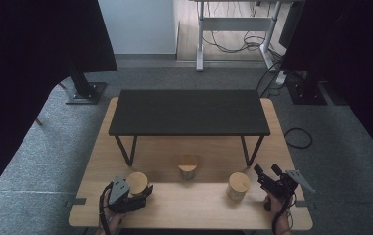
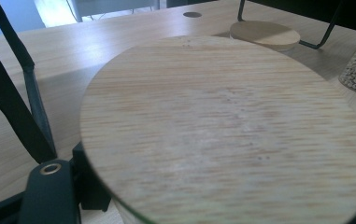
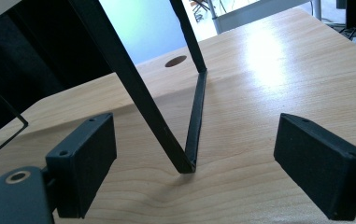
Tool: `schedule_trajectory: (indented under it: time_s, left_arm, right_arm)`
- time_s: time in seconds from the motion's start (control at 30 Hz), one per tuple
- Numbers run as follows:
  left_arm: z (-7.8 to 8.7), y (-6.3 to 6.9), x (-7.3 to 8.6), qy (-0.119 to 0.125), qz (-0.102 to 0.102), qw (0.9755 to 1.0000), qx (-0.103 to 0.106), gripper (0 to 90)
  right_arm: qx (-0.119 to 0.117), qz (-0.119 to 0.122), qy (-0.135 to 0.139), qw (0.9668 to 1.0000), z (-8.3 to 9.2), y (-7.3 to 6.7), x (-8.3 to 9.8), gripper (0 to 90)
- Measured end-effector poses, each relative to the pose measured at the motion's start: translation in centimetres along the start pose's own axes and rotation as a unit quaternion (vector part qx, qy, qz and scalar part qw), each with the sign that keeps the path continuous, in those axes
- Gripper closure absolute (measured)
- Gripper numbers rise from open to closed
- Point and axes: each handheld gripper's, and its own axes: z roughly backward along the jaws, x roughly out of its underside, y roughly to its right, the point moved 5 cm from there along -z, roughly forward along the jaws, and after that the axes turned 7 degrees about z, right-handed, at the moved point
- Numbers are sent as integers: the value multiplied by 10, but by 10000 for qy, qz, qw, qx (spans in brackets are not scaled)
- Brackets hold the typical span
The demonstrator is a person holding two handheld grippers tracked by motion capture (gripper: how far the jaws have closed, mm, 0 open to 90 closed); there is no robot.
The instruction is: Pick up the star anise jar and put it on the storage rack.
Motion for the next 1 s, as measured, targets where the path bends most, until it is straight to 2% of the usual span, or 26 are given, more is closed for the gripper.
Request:
schedule_trajectory:
  time_s: [0.17,0.37,0.67,1.0]
  left_arm:
    - [2,-2,-1,-3,1,10000,-23,244]
    - [6,-4,-4,75,101,9999,-23,244]
    - [15,-4,-13,218,7,9997,-92,245]
    - [20,0,-27,326,-87,9994,-39,245]
  right_arm:
    - [-6,-3,0,10000,0,0,0,125]
    - [4,-17,21,10000,0,0,0,124]
    - [-2,-43,35,10000,1,1,0,124]
    - [23,-57,55,10000,1,1,0,123]
